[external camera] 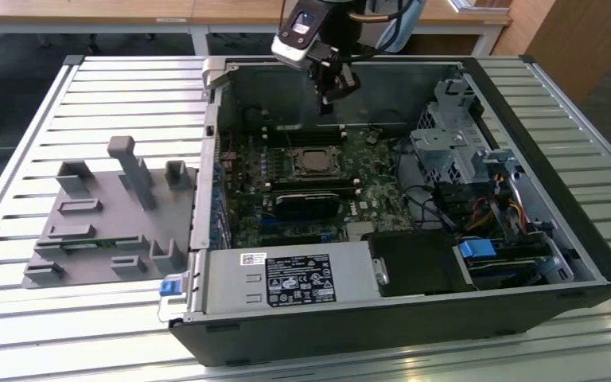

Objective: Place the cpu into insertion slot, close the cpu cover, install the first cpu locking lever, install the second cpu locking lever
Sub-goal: 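Install the first cpu locking lever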

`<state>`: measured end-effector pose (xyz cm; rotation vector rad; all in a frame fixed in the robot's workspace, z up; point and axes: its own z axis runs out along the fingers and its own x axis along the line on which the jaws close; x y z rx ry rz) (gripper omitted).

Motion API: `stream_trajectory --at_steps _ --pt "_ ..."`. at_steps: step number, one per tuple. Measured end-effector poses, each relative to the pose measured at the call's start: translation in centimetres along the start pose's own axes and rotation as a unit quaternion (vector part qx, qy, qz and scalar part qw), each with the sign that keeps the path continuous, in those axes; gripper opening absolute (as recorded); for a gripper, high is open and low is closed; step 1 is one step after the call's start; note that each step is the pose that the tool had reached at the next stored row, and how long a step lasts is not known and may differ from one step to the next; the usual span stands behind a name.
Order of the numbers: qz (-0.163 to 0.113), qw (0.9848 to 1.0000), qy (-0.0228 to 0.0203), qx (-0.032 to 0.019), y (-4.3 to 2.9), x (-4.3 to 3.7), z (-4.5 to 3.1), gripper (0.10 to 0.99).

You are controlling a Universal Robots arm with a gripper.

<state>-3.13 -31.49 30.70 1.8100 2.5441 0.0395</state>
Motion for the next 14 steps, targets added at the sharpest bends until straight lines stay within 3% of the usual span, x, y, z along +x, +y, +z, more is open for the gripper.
stream_trajectory --at_steps 6,14 --pt "-0.047 0.9989 0.0015 -0.0001 0.00 0.00 0.00 0.106" --pt "-0.101 0.9948 0.0032 -0.0001 0.00 0.00 0.00 0.106"
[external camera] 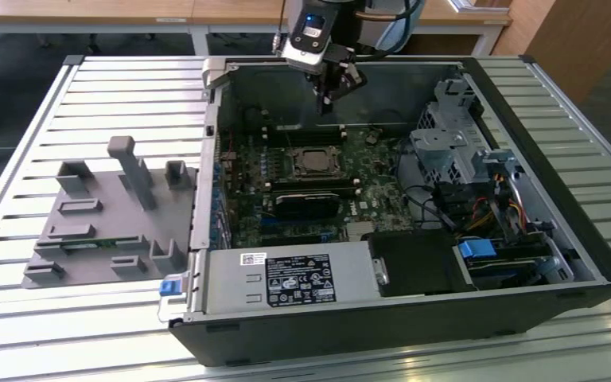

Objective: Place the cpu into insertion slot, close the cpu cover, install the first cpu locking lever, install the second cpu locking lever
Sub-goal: 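Install the first cpu locking lever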

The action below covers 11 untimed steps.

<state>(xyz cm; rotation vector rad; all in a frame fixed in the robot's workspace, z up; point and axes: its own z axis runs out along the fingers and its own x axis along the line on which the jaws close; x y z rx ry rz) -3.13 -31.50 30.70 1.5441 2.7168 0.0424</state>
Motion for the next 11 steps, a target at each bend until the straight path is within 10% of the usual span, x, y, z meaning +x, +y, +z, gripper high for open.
stream_trajectory --at_steps 11 --pt "-0.061 0.9981 0.0019 0.0000 0.00 0.00 0.00 0.106"
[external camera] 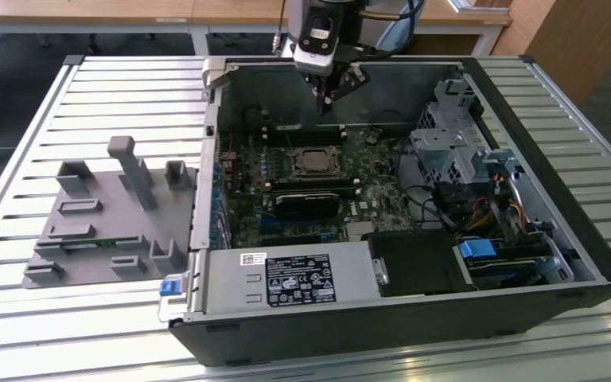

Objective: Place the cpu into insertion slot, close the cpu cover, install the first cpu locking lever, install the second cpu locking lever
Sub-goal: 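Install the first cpu locking lever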

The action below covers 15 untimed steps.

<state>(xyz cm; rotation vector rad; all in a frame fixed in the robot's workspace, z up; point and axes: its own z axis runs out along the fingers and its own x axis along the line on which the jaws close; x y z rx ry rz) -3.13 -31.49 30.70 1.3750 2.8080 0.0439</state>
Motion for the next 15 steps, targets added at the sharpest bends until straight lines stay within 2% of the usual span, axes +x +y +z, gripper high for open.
stream_trajectory --at_steps 8,15 --pt "-0.047 0.9989 0.0015 -0.0001 0.00 0.00 0.00 0.106" --pt "-0.088 0.9961 0.0028 -0.0001 0.00 0.00 0.00 0.106"
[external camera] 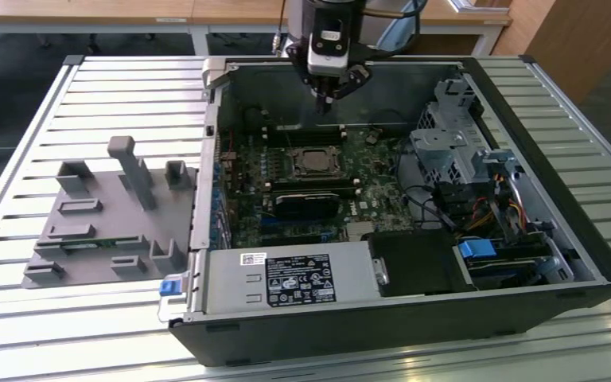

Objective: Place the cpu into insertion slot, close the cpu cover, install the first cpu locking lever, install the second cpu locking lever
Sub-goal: 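Install the first cpu locking lever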

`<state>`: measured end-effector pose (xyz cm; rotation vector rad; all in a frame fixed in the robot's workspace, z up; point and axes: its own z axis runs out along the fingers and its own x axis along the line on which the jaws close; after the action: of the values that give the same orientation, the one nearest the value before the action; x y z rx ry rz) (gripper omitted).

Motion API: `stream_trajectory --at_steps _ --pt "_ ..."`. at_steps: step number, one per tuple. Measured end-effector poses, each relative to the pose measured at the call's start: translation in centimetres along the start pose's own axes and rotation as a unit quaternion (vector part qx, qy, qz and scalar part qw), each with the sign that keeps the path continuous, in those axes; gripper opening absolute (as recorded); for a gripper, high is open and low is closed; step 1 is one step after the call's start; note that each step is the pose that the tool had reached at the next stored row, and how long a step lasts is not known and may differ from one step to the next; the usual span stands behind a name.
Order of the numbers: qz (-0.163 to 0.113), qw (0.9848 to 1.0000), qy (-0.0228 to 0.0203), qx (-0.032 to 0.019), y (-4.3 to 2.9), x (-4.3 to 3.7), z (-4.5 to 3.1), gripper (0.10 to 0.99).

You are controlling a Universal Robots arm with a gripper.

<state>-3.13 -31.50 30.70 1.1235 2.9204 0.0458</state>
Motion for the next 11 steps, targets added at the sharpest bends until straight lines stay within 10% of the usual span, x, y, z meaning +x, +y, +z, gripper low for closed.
stream_trajectory --at_steps 11 --pt "-0.096 0.9953 0.0031 -0.0001 0.00 0.00 0.08 0.106"
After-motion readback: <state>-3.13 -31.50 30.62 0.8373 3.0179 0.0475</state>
